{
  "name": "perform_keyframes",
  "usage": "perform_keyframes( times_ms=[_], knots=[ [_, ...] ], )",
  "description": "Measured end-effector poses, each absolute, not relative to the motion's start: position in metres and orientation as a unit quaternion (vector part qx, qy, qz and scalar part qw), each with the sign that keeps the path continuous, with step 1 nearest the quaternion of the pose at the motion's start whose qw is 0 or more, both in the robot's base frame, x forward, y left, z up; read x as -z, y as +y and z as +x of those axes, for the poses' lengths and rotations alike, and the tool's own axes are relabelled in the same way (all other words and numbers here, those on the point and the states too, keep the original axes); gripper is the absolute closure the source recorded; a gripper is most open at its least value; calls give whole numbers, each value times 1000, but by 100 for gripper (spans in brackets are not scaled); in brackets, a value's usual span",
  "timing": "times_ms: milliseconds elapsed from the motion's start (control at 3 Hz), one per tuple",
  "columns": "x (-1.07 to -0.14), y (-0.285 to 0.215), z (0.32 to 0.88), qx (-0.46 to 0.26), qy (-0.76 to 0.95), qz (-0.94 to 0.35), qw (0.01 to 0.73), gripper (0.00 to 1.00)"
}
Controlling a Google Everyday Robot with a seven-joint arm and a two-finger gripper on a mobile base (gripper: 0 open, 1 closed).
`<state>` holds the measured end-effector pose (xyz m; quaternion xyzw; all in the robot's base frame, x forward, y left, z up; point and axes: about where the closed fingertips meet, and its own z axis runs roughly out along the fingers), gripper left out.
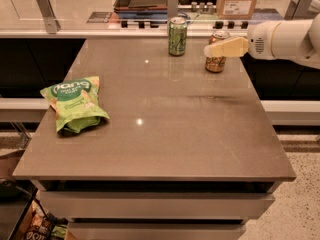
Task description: Move orange can near green rice chip bag
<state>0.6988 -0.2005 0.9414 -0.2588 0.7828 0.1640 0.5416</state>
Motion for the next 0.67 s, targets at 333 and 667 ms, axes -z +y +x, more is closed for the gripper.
perform_keyframes(
  times_ms=[333, 667],
  knots=[
    [-933, -197, 721, -188, 765, -243, 567, 0],
    [-925, -195, 740, -205, 755, -231, 579, 0]
  ],
)
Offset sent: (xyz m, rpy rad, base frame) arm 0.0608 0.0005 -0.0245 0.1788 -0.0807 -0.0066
